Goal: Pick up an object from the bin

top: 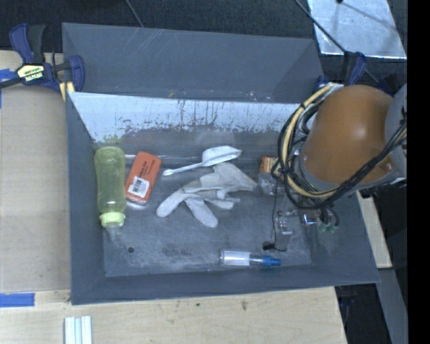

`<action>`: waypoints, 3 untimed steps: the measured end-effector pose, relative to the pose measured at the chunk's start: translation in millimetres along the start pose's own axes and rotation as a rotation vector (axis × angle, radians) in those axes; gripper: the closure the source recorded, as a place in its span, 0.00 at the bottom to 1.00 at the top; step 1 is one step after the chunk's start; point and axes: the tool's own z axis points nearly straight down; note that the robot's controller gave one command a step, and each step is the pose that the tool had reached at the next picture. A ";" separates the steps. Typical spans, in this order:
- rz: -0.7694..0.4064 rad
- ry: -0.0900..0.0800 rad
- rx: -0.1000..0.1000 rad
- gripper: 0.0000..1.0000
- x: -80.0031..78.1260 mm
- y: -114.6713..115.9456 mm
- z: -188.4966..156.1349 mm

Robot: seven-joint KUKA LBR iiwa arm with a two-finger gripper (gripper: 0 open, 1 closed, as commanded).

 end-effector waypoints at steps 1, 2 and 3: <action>-0.001 -0.009 0.000 0.00 -1.7 0.0 -4.4; 0.046 -0.017 0.000 0.00 -27.1 23.1 42.2; 0.109 -0.011 -0.002 0.00 -50.0 33.4 109.4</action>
Offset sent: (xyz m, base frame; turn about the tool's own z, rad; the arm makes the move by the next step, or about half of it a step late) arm 0.0557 0.0584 -0.1168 0.1068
